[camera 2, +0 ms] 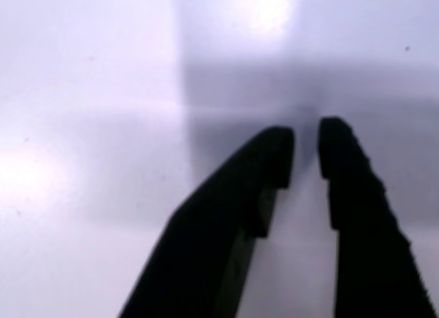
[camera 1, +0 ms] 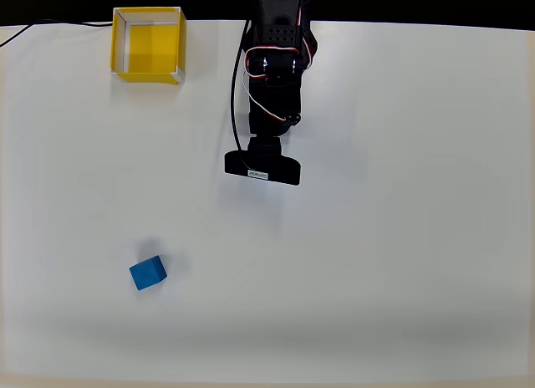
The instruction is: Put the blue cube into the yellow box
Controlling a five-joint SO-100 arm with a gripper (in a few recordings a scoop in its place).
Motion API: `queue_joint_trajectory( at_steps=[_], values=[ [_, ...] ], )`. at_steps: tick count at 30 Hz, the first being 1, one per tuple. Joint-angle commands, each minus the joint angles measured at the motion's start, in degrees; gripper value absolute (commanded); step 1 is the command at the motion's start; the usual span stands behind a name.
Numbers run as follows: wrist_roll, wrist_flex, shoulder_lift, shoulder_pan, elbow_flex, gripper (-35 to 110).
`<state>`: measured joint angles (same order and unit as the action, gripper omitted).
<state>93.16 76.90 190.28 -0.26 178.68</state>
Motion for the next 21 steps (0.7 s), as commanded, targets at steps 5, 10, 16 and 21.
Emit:
queue_joint_trajectory(
  at_steps=[5,10,16,21],
  values=[
    [1.76,0.97,1.32,-0.44,1.49,0],
    [1.05,0.97,1.32,-0.44,1.49,0],
    [1.49,-9.05,-2.20,-0.35,0.18,2],
    [3.08,-35.33,-23.38,4.92,-9.58,9]
  ],
)
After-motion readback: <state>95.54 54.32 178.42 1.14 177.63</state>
